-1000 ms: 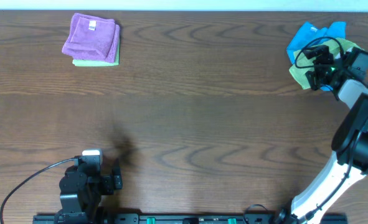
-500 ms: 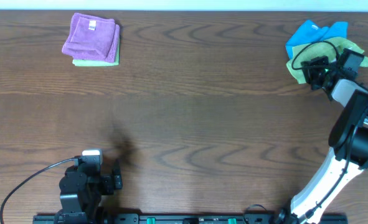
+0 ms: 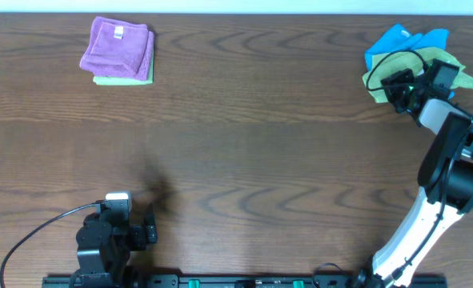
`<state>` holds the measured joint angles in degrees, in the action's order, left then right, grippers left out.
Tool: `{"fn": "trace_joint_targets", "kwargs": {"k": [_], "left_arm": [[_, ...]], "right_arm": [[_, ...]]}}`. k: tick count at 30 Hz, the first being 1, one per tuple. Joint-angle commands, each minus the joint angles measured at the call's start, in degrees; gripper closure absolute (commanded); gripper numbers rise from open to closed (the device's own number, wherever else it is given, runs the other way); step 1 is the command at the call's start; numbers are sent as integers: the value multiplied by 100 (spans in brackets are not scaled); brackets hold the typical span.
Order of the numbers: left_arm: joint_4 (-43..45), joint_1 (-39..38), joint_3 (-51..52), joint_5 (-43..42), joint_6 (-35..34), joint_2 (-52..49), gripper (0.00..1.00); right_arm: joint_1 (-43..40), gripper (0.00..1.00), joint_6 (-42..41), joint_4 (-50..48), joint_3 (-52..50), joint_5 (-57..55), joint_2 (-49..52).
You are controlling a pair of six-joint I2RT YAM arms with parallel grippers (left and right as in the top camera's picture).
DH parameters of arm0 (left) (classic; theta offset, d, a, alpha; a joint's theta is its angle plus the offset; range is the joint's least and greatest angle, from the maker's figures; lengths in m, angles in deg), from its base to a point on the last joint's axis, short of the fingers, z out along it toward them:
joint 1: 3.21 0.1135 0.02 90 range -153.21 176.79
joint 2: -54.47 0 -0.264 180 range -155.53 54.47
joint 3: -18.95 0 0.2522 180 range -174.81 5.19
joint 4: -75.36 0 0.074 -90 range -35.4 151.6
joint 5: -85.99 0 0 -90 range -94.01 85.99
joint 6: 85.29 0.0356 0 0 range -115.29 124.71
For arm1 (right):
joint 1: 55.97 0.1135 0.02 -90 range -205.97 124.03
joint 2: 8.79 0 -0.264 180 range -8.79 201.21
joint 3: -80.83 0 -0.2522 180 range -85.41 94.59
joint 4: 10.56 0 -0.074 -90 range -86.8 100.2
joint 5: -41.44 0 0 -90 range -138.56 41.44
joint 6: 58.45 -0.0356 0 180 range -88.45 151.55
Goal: Fold the cloth
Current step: 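Lift the green cloth with the right gripper and drag it toward table center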
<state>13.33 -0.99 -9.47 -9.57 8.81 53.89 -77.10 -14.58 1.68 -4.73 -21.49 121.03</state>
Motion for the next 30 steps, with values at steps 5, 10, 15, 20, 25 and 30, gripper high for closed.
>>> {"fn": "trace_joint_targets", "kwargs": {"k": [5,10,15,20,25,30], "left_arm": [[-308,28,76,17,-4,37,5],[-308,28,76,17,-4,37,5],[-308,28,76,17,-4,37,5],[-308,28,76,17,-4,37,5],[-308,28,76,17,-4,37,5],[-308,28,76,17,-4,37,5]], "right_arm": [[439,99,1106,509,455,839,-177],[647,99,1899,1947,896,413,-1054],[1110,99,2498,2992,1126,-11,-2037],[1797,99,2774,3440,1141,-118,-2719],[2627,99,2778,3469,1250,-116,-2898],[3158,99,2841,3014,1447,-542,-2887]]}}
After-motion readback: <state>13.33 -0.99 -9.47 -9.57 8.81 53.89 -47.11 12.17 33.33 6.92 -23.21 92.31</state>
